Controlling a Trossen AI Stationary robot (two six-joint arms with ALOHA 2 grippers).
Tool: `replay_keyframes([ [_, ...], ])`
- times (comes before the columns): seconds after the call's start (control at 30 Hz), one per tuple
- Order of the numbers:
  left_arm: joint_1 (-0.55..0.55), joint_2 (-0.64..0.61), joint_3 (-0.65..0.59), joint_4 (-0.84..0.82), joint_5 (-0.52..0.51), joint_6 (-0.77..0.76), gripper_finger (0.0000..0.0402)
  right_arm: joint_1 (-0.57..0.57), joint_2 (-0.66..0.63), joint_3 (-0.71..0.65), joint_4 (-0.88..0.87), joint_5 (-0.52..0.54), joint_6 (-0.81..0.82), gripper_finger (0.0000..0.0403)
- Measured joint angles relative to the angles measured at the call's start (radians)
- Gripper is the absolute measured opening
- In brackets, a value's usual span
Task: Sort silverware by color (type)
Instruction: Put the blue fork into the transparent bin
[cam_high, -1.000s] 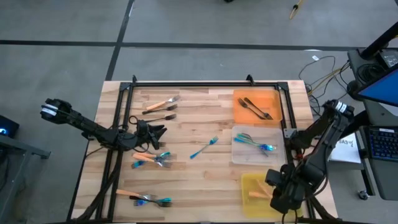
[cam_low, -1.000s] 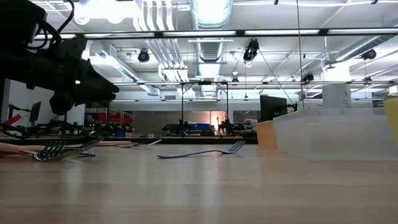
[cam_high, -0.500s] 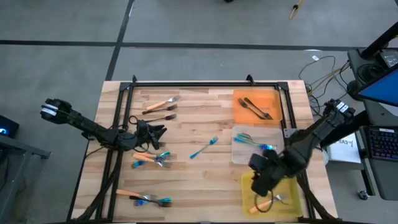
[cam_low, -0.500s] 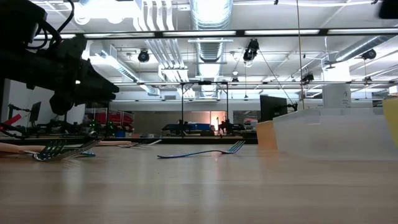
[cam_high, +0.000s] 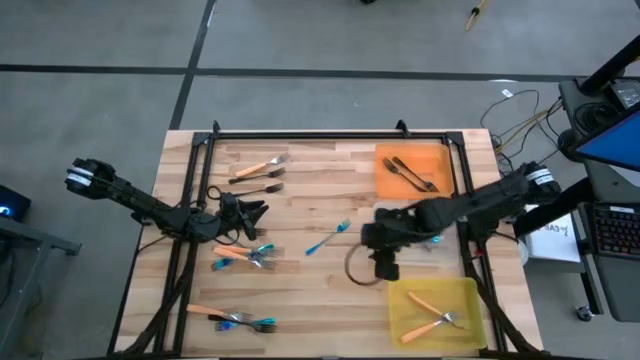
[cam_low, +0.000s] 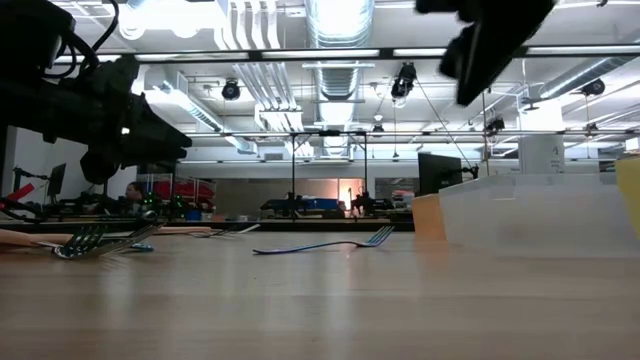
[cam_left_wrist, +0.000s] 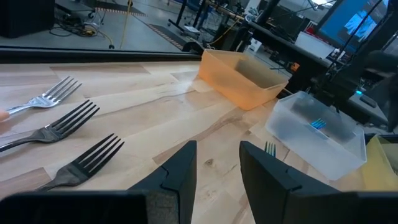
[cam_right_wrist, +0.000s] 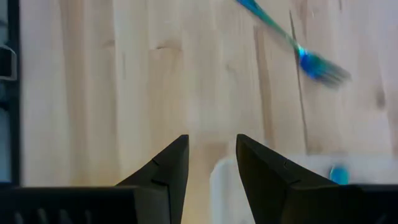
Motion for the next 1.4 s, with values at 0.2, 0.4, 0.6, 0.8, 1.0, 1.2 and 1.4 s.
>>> replay_keyframes([
  [0.2,0.000,0.000,0.000,-0.001,0.002,0.016,0.0103,-0.087,0.121,0.035,0.036,-0.026,-0.305,0.0115],
  [0.4,0.000,0.000,0.000,-0.001,0.003,0.042,0.0103,-0.147,0.261,0.123,0.040,-0.025,-0.517,0.0106],
  [0.6,0.000,0.000,0.000,-0.008,0.003,0.043,0.0103,-0.202,0.412,0.246,0.032,-0.025,-0.571,0.0096],
  [0.8,0.000,0.000,0.000,-0.011,0.004,0.047,0.0103,-0.251,0.520,0.328,0.025,-0.030,-0.636,0.0090],
  [1.0,0.000,0.007,0.000,-0.017,0.004,0.047,0.0103,-0.298,0.598,0.354,-0.005,-0.116,-0.642,0.0089],
  [1.2,0.000,0.030,0.000,-0.025,0.004,0.047,0.0103,-0.317,0.632,0.357,0.003,-0.124,-0.650,0.0081],
  [1.4,0.000,0.058,0.000,-0.025,0.004,0.046,0.0103,-0.318,0.636,0.357,0.006,-0.125,-0.635,0.0062],
])
